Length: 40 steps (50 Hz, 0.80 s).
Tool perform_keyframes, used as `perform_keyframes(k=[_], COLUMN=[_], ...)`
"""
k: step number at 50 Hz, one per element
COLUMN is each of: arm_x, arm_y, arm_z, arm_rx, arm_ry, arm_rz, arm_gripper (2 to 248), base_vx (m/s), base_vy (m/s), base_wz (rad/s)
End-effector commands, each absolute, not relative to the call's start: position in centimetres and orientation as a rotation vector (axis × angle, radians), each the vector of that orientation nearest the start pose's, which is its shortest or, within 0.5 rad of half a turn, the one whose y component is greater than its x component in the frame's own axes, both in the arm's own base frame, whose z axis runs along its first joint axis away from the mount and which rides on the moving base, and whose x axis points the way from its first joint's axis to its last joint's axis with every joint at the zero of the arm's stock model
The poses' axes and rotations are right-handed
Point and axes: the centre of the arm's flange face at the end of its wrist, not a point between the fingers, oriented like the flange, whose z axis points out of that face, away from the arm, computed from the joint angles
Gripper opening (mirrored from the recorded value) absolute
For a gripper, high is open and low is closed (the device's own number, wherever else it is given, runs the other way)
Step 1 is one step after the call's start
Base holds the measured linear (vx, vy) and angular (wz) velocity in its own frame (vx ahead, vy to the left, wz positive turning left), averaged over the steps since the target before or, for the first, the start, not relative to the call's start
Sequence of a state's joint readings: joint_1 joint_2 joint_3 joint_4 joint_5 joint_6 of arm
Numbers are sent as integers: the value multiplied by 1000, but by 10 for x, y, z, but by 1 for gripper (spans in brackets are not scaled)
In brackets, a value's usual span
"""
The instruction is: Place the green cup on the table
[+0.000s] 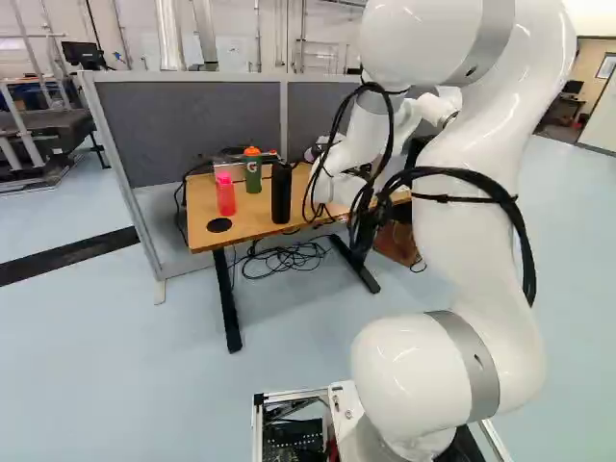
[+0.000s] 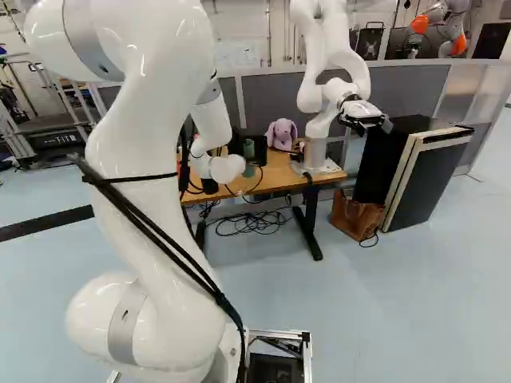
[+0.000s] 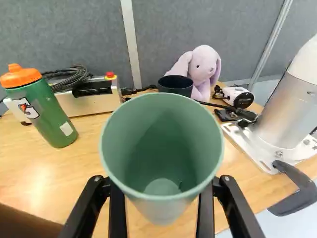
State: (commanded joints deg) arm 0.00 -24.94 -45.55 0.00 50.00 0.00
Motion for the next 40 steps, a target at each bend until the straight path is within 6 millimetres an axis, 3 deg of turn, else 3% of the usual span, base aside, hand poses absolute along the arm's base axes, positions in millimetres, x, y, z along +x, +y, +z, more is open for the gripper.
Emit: perform_keyframes(k=[33,34,38,39,40], arm_x=[594,595,595,596,596], arm_y=[-1,-1,-1,-1,-1], arm_z=[299,299,298,298,298], arm_rx=[-2581,-2581,-2581,-2581,-2581], arm_ry=[2,2,2,2,2], arm_rz=[-1793,-1793,-1793,-1793,-1793], arm_gripper=[124,142,142,174,174], base_vx=[0,0,0,0,0], base_vy=[0,0,0,0,0], base_wz=[0,0,0,0,0])
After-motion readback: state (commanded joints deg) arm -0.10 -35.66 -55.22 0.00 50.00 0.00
